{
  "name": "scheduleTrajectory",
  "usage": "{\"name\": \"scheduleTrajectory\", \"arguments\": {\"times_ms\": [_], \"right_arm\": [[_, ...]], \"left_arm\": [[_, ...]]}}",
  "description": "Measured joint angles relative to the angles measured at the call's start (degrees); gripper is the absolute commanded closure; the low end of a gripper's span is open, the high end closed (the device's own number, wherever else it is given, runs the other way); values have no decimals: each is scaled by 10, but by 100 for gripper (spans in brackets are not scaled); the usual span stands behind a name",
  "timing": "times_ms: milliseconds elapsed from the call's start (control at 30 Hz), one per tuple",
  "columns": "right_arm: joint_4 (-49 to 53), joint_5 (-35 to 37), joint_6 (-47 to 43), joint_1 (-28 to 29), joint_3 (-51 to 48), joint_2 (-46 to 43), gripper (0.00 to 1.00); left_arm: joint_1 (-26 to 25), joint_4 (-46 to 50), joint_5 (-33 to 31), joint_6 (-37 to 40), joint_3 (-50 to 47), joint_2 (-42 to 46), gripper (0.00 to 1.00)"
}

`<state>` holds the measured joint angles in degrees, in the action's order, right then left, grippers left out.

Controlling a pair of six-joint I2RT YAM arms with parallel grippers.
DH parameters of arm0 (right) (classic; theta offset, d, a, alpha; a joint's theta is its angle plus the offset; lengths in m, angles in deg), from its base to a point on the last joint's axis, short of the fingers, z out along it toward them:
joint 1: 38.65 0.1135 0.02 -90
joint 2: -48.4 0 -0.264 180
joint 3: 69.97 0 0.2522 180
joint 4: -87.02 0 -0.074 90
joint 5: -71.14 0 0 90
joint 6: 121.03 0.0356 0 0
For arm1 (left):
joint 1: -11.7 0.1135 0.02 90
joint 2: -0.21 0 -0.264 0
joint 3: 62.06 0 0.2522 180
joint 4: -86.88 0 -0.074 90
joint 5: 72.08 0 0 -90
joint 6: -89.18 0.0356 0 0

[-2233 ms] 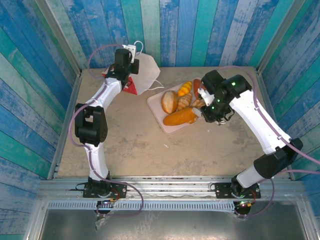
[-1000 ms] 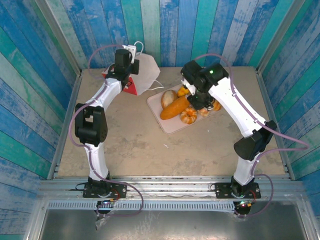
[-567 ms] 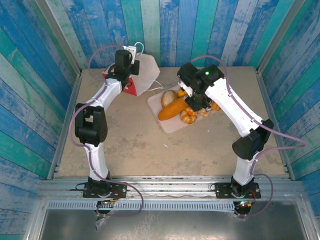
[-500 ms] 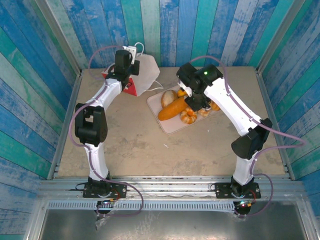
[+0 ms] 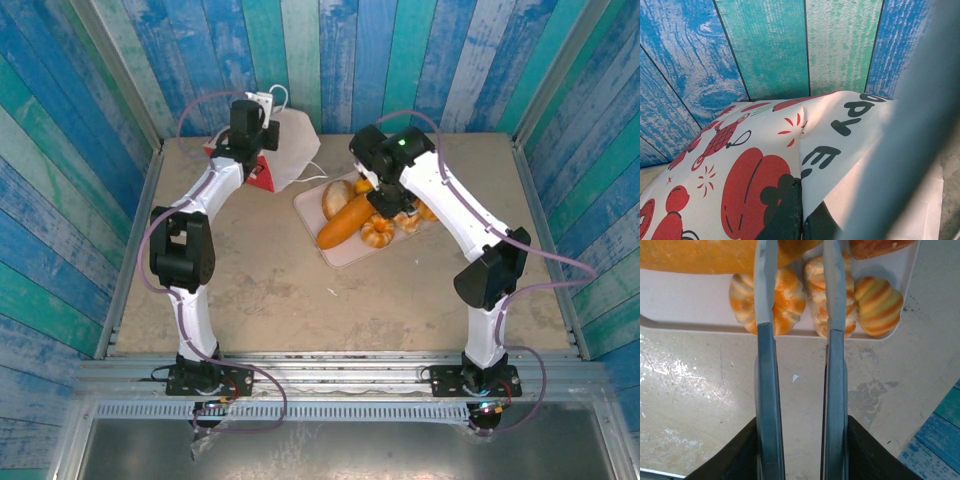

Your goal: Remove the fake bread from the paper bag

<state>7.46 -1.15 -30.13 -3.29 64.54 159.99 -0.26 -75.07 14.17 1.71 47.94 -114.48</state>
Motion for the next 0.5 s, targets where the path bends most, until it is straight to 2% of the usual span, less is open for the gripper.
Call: {"name": "scheduleTrajectory", "arguments": {"times_ms": [500], "right_arm": [[-25,-25,38,-23,41,-13,58]], "left_arm": [[0,0,3,-18,-1,1,100]]}}
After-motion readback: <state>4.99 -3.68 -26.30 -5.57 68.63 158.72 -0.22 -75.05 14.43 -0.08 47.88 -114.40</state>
